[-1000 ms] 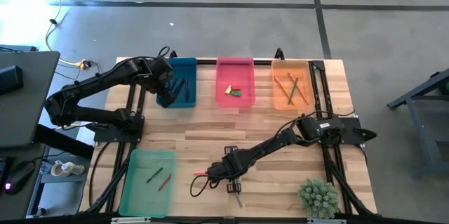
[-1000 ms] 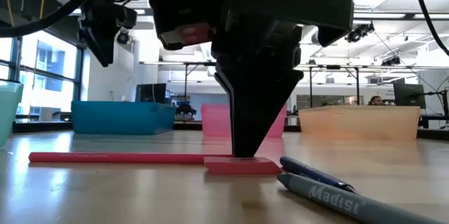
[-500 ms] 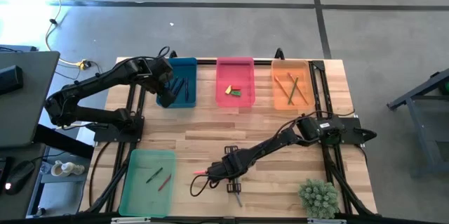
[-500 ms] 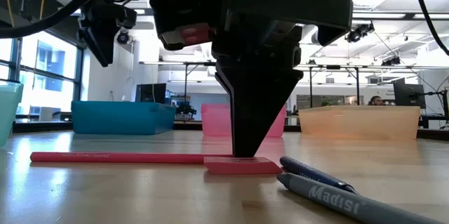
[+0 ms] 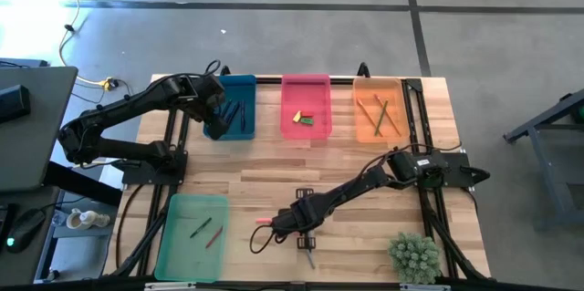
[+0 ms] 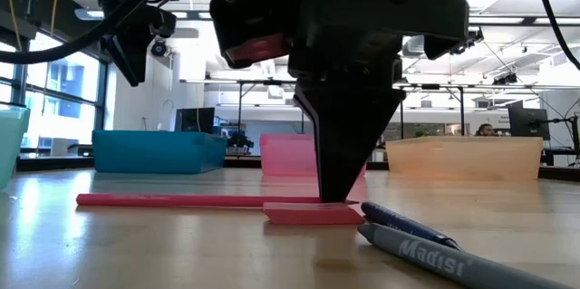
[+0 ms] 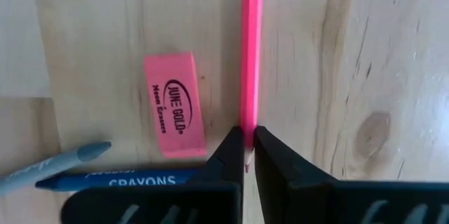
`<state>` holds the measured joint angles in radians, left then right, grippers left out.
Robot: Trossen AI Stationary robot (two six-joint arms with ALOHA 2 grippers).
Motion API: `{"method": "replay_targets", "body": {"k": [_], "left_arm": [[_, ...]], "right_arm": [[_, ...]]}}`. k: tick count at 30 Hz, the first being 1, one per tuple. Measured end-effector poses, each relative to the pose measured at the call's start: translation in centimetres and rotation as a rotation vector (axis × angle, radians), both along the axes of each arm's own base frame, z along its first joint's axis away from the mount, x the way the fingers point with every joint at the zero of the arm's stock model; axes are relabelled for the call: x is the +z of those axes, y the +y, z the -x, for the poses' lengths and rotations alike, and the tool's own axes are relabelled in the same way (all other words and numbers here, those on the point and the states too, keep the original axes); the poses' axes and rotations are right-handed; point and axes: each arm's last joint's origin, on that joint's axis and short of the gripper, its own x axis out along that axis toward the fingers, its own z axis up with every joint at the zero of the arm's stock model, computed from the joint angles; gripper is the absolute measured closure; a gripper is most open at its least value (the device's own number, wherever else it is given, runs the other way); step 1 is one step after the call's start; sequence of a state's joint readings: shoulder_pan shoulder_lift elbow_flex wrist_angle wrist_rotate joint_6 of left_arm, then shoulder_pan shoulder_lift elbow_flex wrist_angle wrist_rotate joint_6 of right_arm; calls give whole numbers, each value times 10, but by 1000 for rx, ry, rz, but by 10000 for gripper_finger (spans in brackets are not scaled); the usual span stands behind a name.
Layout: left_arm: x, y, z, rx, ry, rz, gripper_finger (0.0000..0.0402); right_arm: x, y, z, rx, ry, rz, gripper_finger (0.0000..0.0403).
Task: Sort crayons/erasers/pens/pencils in bins
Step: Put the pink pencil into the orange bin
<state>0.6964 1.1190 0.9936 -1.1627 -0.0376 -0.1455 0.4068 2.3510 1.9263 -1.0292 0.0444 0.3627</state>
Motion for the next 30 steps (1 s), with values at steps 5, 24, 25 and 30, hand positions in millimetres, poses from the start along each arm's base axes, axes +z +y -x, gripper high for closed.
{"method": "replay_targets", "body": {"k": [5, 24, 25, 30], "left_arm": [[0, 0, 0, -11, 1, -1, 229], [0, 0, 0, -18, 2, -3, 229], [0, 0, 0, -18, 2, -3, 229], [0, 0, 0, -17, 3, -4, 229]], "right_arm": [[1, 0, 0, -26, -3, -6, 402], [19, -6, 4, -46, -1, -18, 402], [22, -7, 4, -48, -8, -12, 402], [36, -17, 4, -69, -39, 20, 402]]}}
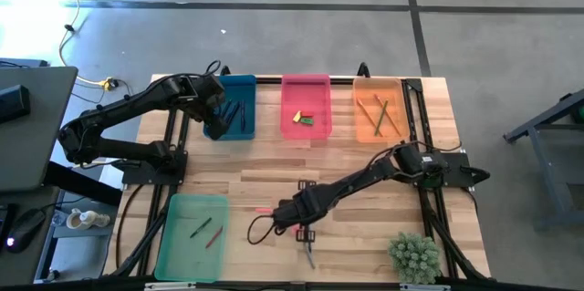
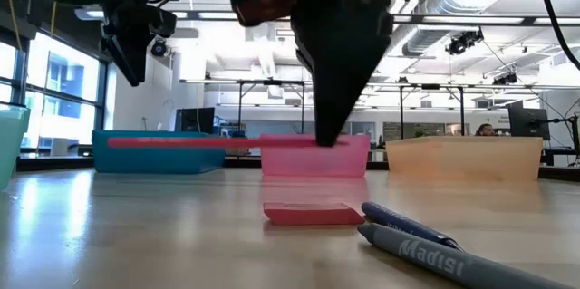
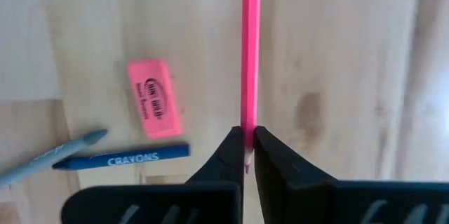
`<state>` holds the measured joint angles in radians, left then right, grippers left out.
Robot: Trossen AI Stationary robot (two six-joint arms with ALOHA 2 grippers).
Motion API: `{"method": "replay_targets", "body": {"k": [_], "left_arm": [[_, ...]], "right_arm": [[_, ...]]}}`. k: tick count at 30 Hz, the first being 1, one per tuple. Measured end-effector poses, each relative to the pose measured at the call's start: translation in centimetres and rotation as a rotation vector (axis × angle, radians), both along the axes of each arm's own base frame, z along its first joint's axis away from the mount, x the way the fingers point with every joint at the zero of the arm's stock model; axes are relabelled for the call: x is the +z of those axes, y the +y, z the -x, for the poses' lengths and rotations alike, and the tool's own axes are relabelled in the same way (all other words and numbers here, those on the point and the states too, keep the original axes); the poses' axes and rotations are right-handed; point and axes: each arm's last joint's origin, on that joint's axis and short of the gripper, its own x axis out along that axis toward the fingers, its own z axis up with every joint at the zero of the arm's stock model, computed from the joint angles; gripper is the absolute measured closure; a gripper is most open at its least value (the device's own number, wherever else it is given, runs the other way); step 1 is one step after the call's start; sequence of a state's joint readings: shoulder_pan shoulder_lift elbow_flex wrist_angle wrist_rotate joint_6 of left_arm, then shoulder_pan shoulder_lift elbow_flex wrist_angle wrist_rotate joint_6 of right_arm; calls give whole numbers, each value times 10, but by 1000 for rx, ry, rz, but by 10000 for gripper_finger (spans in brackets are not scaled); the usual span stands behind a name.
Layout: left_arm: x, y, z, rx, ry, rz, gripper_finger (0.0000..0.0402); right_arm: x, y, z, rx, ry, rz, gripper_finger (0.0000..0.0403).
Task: Sort crayons/erasers/pens/pencils in bins
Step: Put the pink pencil into the orange bin
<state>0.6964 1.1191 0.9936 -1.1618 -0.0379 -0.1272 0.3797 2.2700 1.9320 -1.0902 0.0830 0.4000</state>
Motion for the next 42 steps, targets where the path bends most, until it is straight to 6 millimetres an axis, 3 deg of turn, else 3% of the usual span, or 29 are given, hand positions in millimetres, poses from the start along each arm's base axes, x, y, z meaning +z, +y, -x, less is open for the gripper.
{"method": "replay_targets", "body": {"k": [17, 29, 38, 42], "left_arm": [[0, 0, 0, -26, 4, -7, 229], [0, 0, 0, -59, 11, -13, 229], [0, 0, 0, -94, 18, -21, 229], [0, 0, 0, -100, 19, -22, 229]], "right_arm": [[40, -36, 12, -61, -15, 164, 402], [45, -66, 20, -98, 101, 296, 402], [56, -100, 24, -155, 142, 355, 402], [55, -117, 40, -205, 143, 354, 402]]}}
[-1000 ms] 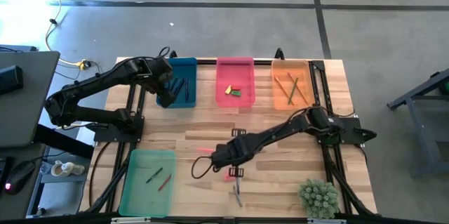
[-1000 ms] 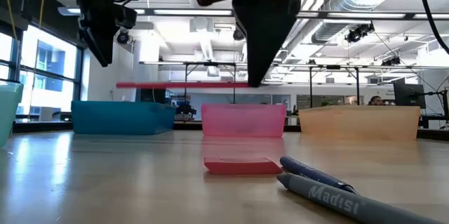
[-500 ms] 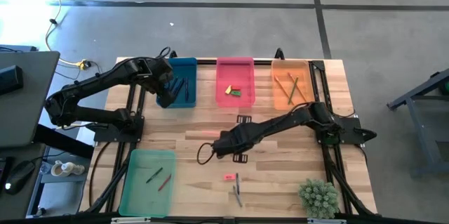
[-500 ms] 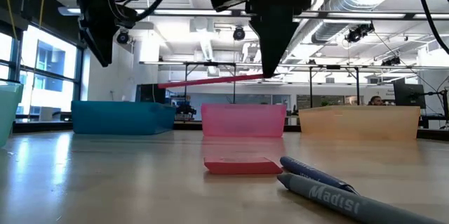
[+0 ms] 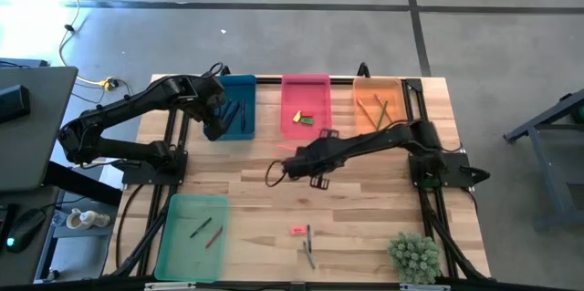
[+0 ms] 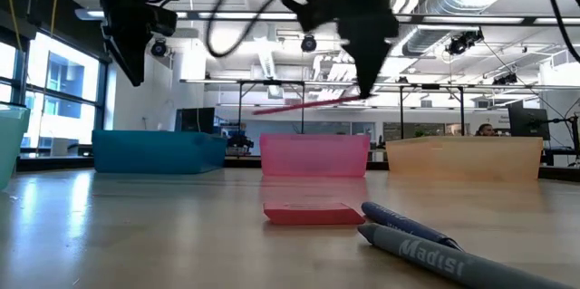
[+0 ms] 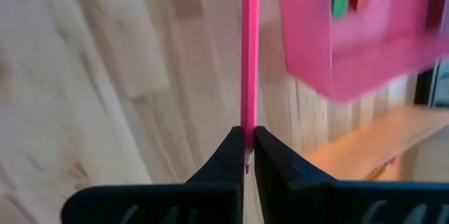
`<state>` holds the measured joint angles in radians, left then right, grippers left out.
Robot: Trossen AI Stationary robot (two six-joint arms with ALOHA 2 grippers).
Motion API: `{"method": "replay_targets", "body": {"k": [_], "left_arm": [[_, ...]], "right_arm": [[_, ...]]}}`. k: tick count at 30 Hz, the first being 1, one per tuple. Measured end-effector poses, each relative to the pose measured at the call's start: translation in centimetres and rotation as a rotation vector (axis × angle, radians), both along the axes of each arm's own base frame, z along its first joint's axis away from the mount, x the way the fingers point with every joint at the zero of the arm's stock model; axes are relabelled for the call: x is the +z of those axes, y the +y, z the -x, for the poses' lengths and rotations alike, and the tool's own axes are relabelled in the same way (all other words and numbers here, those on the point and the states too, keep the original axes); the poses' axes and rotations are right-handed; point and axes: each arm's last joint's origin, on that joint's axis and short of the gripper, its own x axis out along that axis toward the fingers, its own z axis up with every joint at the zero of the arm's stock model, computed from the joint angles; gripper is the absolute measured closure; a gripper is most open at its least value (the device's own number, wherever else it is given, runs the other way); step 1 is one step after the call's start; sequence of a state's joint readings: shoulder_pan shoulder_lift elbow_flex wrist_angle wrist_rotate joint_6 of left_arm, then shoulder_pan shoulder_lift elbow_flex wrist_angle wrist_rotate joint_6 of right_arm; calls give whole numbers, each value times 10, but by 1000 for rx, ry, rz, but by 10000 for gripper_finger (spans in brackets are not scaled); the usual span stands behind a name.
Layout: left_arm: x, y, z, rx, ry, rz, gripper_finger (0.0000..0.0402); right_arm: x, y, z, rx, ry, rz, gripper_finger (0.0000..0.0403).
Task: Sort crayons/erasers/pens/pencils in bins
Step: Put the pink pencil into the orange bin
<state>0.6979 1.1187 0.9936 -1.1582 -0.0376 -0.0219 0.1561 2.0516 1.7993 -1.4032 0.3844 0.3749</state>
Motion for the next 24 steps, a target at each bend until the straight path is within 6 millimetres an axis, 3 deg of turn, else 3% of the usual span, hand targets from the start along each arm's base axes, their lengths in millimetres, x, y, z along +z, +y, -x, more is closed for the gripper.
{"method": "replay_targets", "body": {"k": [3, 13, 24], "left_arm": [[0, 0, 0, 0, -1, 0, 229], [0, 1, -1, 26, -14, -1, 229], [0, 1, -1, 154, -44, 25, 229]], "right_arm": [[-1, -11, 21, -61, -35, -22, 402], [24, -56, 101, -314, -248, -25, 402], [8, -109, 185, -562, -369, -14, 402]]}}
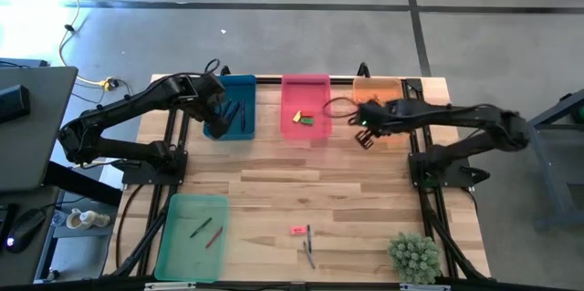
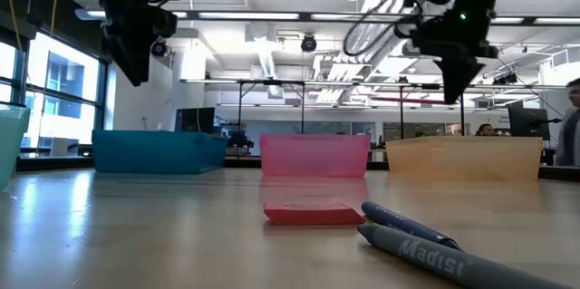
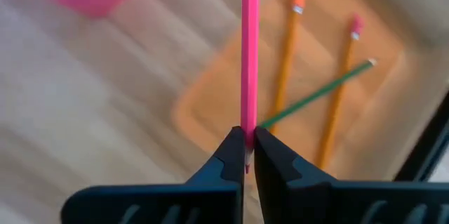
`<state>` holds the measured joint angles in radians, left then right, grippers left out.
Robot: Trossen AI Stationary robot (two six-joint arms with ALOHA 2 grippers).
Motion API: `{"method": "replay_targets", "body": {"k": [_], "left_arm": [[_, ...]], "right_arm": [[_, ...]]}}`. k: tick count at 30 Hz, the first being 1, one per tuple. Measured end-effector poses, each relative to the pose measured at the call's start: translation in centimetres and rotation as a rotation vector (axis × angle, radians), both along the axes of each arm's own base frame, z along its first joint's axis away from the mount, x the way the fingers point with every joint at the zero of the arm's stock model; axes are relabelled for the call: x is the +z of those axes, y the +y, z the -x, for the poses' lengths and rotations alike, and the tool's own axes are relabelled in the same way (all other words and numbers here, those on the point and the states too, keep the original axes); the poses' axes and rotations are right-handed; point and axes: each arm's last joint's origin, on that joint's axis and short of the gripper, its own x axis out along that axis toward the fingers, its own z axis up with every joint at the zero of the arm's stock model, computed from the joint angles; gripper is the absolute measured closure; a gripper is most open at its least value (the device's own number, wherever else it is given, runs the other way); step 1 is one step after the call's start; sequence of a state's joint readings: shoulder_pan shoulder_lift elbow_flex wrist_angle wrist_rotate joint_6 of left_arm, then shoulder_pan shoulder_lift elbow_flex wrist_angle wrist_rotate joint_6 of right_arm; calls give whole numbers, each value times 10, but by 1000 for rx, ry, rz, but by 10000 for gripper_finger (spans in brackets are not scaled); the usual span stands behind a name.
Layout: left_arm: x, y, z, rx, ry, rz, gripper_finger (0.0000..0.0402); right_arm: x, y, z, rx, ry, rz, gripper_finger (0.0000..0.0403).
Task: Sort crayons/erasers/pens/pencils in bins
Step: Put the pink pencil into the orange bin, then put the blue crayon into the green bin
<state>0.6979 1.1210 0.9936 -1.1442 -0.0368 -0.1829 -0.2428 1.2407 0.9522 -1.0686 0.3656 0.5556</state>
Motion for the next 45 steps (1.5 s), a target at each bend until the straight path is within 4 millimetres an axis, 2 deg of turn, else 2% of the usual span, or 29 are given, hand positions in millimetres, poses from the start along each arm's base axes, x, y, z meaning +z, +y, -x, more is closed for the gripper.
{"method": "replay_targets", "body": {"k": [6, 15, 20, 28, 34, 37, 45], "left_arm": [[0, 0, 0, 80, -19, 16, 229], [2, 4, -5, 207, -103, 7, 229], [4, 2, -11, 241, -155, 2, 229], [5, -10, -23, 246, -198, 24, 229], [5, -24, -31, 272, -220, 62, 229], [4, -31, -34, 285, -223, 84, 229], [3, -51, -38, 304, -193, 116, 229]], "right_arm": [[-10, -25, 31, -105, -43, -31, 402], [-23, -60, 52, -193, -20, -125, 402], [-32, -76, 59, -249, 5, -189, 402], [-55, -99, 60, -211, 102, -268, 402], [-65, -108, 57, -156, 127, -271, 401], [-65, -109, 55, -111, 107, -277, 386], [-65, -110, 54, -96, 96, -270, 297]]}}
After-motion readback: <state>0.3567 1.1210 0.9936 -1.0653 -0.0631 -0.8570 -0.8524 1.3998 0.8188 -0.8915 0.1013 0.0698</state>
